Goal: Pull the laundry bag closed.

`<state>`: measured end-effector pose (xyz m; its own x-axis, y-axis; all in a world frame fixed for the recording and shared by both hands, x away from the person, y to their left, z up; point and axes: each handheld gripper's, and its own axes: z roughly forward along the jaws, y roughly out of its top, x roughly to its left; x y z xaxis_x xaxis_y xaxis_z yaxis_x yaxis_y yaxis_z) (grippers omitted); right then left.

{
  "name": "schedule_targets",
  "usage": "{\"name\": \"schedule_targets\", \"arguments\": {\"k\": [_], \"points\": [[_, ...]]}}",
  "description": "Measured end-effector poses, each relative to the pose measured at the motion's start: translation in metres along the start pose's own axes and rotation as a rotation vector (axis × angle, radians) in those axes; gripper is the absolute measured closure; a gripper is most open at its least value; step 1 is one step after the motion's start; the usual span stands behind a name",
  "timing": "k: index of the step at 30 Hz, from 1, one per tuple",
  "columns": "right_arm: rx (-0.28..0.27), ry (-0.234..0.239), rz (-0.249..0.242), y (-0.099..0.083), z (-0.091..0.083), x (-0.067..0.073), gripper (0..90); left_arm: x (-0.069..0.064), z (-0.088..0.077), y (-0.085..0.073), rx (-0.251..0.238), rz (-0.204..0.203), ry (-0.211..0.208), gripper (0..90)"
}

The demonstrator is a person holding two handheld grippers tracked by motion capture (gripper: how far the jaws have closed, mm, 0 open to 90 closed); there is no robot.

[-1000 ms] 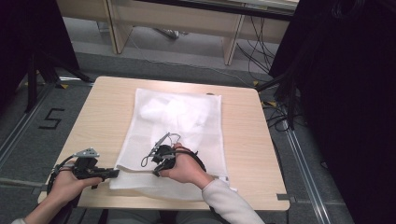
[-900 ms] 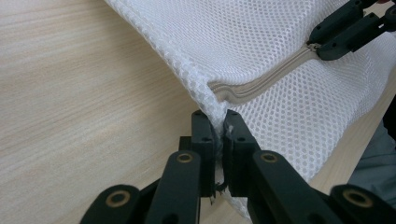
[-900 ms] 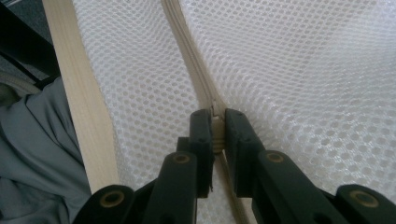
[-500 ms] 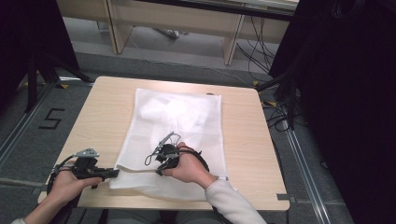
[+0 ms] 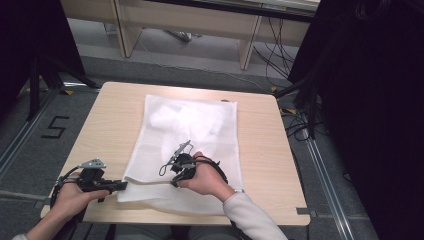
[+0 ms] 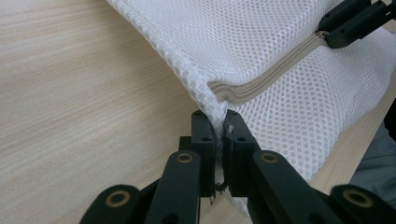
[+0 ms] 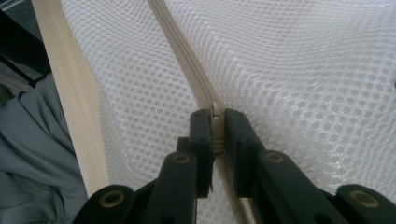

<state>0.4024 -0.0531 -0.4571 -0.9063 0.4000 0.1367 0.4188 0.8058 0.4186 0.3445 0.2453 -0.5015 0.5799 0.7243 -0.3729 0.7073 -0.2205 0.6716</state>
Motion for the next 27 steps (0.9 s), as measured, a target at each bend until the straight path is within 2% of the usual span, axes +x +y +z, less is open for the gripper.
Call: {"name": "schedule_targets", "arguments": {"k": [3,5,9,12,25,27], "points": [[0.005,-0.015,-0.017,-0.0018,-0.0005,-0.003,82.6,0.0001,0.0001,0.0,-0.001,0.0,-0.001,84.1],[-0.002,-0.002,0.0,-0.0027,-0.002,-0.0028,82.6,0.0002,0.0001,0.0,-0.001,0.0,0.0,84.1],[-0.001,-0.012,0.014,-0.0042,-0.0035,-0.0033,82.6,0.0001,0.0001,0.0001,-0.001,-0.001,0.003,84.1],[-0.003,-0.001,0.009,-0.0053,-0.0039,-0.0041,82.6,0.0,0.0001,0.0001,0.0,0.0,0.002,84.1],[0.001,-0.019,0.021,-0.0094,-0.0077,-0.0075,82.6,0.0,0.0001,0.0001,-0.003,-0.002,0.002,84.1],[-0.001,-0.01,0.021,-0.01,-0.0089,-0.0076,82.6,0.0,-0.0002,0.0003,0.0,-0.003,-0.001,84.1]]}}
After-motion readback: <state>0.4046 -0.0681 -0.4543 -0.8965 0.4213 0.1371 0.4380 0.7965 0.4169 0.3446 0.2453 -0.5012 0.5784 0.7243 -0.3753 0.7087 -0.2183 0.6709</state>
